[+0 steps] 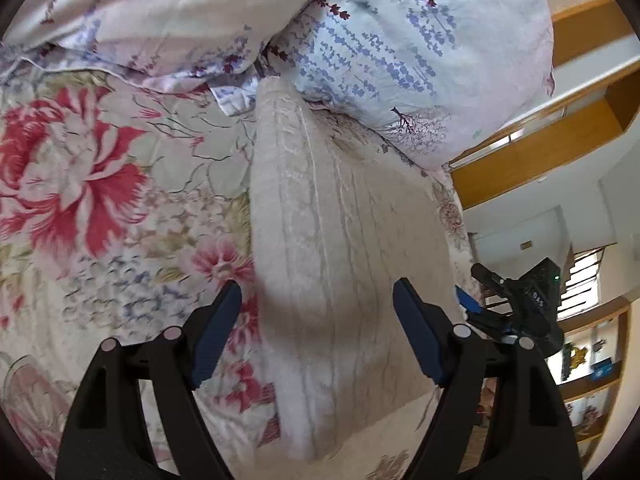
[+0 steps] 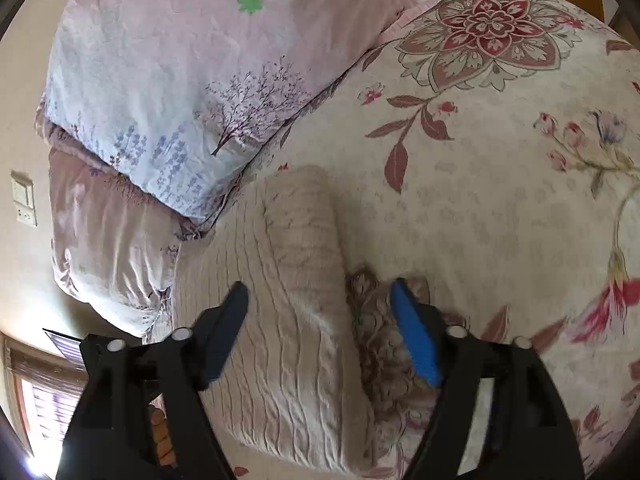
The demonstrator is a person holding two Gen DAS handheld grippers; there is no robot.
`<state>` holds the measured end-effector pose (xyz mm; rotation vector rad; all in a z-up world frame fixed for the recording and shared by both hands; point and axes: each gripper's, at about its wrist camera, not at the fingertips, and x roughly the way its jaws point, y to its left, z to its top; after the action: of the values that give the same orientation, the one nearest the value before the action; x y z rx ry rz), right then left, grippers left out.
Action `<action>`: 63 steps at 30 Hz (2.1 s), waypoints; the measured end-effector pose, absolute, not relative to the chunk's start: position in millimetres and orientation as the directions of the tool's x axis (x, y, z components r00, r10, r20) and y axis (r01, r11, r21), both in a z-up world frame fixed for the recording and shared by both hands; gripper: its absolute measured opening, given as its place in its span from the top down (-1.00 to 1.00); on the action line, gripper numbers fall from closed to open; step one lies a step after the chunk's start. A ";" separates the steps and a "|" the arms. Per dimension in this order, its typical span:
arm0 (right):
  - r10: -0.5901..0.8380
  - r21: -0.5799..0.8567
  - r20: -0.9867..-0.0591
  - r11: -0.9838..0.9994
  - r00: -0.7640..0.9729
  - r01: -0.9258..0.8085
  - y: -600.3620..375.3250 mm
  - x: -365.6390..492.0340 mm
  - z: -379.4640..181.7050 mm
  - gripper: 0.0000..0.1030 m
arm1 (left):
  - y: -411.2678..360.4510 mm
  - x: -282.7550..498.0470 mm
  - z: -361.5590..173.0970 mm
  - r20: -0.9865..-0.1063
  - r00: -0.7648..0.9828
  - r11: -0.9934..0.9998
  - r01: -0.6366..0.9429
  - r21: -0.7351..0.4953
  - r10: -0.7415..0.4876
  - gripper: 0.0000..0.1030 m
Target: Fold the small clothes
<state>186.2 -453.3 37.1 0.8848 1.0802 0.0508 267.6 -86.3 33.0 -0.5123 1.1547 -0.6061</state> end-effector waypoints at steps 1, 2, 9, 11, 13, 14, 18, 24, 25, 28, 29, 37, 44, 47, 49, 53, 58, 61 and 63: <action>0.450 0.651 -0.740 0.666 0.501 0.364 -453.8 190.0 36.1 -0.47 | -87.5 269.8 31.9 -0.677 0.277 0.729 0.175 -0.662 -0.682 -0.50; 0.466 0.658 -0.736 0.663 0.491 0.356 -453.9 195.6 33.8 -0.47 | -89.8 273.2 30.3 -0.674 0.272 0.724 0.171 -0.668 -0.687 -0.49; 0.497 0.651 -0.747 0.680 0.442 0.336 -448.5 214.6 17.0 -0.46 | -99.6 288.6 17.3 -0.660 0.245 0.701 0.153 -0.697 -0.710 -0.40; 0.501 0.653 -0.742 0.691 0.445 0.310 -444.2 215.2 17.6 -0.43 | -100.1 292.4 14.2 -0.645 0.243 0.685 0.149 -0.713 -0.724 -0.38; 0.523 0.664 -0.734 0.689 0.434 0.292 -440.4 216.5 16.2 -0.24 | -101.4 295.0 13.2 -0.637 0.245 0.677 0.152 -0.720 -0.731 -0.38; 0.539 0.672 -0.727 0.686 0.426 0.279 -437.9 217.4 14.9 -0.21 | -102.5 296.1 12.9 -0.634 0.246 0.676 0.154 -0.721 -0.733 -0.38; 0.582 0.705 -0.697 0.664 0.419 0.250 -432.2 220.7 11.4 -0.05 | -105.9 298.5 11.3 -0.621 0.251 0.665 0.159 -0.730 -0.742 -0.37; 0.627 0.755 -0.640 0.619 0.445 0.214 -430.1 216.2 7.0 0.34 | -100.3 289.0 9.5 -0.610 0.249 0.653 0.153 -0.742 -0.752 -0.11; 0.628 0.760 -0.634 0.616 0.452 0.210 -429.3 215.1 8.0 0.39 | -100.3 288.2 7.7 -0.606 0.251 0.649 0.154 -0.745 -0.755 0.01; 0.617 0.761 -0.626 0.617 0.477 0.200 -424.1 210.4 17.4 0.45 | -92.9 283.5 9.9 -0.576 0.255 0.620 0.149 -0.770 -0.776 0.23; 0.621 0.770 -0.612 0.609 0.489 0.190 -421.6 208.3 22.7 0.46 | -91.0 281.7 11.9 -0.568 0.254 0.612 0.146 -0.777 -0.782 0.26; 0.652 0.772 -0.576 0.633 0.493 0.064 -366.0 200.0 61.3 0.51 | -55.4 255.3 38.0 -0.562 0.257 0.610 0.179 -0.772 -0.787 0.29; 0.668 0.735 -0.553 0.672 0.499 -0.086 -291.1 206.5 75.2 0.52 | 34.1 233.6 58.7 -0.581 0.342 0.652 0.143 -0.745 -0.739 0.28; 0.643 0.686 -0.594 0.719 0.483 -0.115 -256.2 218.6 62.8 0.52 | 71.7 234.1 50.4 -0.610 0.385 0.685 0.087 -0.723 -0.693 0.23; 0.607 0.645 -0.672 0.762 0.424 -0.068 -240.4 231.1 40.4 0.50 | 88.2 241.9 28.9 -0.668 0.395 0.729 0.004 -0.685 -0.630 0.20; 0.623 0.671 -0.689 0.742 0.371 0.000 -246.1 240.9 23.2 0.31 | 104.2 241.9 4.7 -0.635 0.392 0.681 -0.030 -0.732 -0.665 0.13; 0.633 0.708 -0.655 0.705 0.412 0.042 -274.8 242.8 35.3 0.22 | 108.3 230.2 20.5 -0.666 0.433 0.747 0.026 -0.664 -0.607 0.09; 0.628 0.713 -0.651 0.699 0.426 0.057 -276.4 251.6 34.1 0.22 | 108.8 213.2 38.8 -0.673 0.522 0.814 0.075 -0.576 -0.524 0.08; 0.601 0.681 -0.664 0.732 0.446 0.028 -265.1 257.0 36.3 0.51 | 106.6 197.7 51.7 -0.661 0.563 0.839 0.117 -0.531 -0.497 -0.01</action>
<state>257.0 -265.1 36.3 0.6847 1.0645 0.3913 197.7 106.6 51.7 -0.4615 0.9076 -0.3769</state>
